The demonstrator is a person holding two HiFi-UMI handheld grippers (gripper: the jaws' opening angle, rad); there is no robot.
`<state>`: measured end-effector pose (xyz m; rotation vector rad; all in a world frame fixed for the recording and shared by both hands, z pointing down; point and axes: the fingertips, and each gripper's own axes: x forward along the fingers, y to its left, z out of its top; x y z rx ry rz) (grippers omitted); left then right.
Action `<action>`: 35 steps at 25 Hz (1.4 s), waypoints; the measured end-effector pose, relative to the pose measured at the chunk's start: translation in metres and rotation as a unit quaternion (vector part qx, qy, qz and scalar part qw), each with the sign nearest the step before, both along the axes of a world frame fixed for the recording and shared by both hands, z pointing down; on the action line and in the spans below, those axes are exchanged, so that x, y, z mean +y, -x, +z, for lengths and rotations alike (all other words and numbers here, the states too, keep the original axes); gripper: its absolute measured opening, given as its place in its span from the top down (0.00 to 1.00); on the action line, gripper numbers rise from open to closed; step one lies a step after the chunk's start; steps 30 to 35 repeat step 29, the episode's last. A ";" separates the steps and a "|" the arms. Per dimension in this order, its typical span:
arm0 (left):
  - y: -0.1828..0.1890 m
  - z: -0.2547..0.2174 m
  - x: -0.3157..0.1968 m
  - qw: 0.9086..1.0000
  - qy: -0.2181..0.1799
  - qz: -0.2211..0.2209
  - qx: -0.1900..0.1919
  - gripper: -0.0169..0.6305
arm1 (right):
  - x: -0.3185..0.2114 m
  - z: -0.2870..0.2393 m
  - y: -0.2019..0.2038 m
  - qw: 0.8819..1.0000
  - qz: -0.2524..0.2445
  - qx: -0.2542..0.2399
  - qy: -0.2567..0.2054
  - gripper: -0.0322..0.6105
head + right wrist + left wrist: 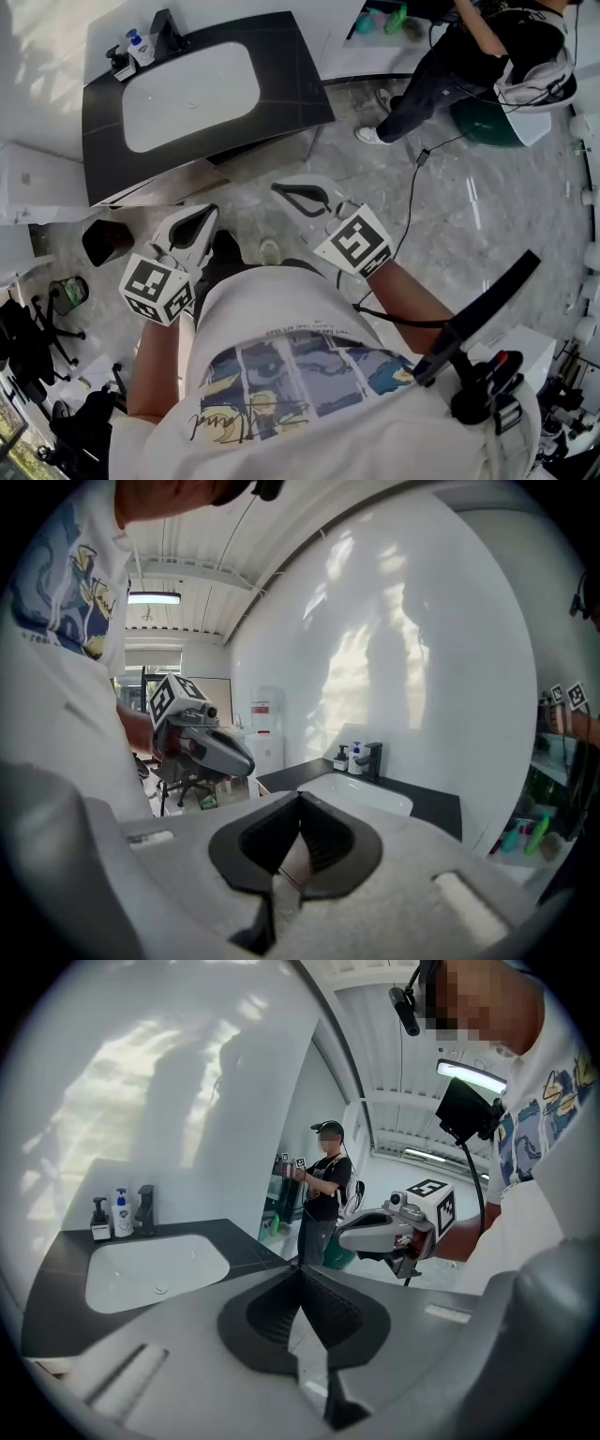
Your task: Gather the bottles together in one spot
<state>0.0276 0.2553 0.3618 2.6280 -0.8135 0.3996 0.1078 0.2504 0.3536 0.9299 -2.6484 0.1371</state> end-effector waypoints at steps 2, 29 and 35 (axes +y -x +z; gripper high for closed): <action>-0.004 -0.003 0.004 1.000 -0.004 0.001 0.001 0.97 | 0.006 0.000 0.000 1.000 -0.002 0.000 0.000 0.95; 0.039 0.010 -0.002 1.000 0.011 -0.022 0.013 0.97 | 0.002 0.006 0.045 0.999 -0.032 0.030 -0.004 0.95; 0.039 0.010 -0.002 1.000 0.011 -0.022 0.013 0.97 | 0.002 0.006 0.045 0.999 -0.032 0.030 -0.004 0.95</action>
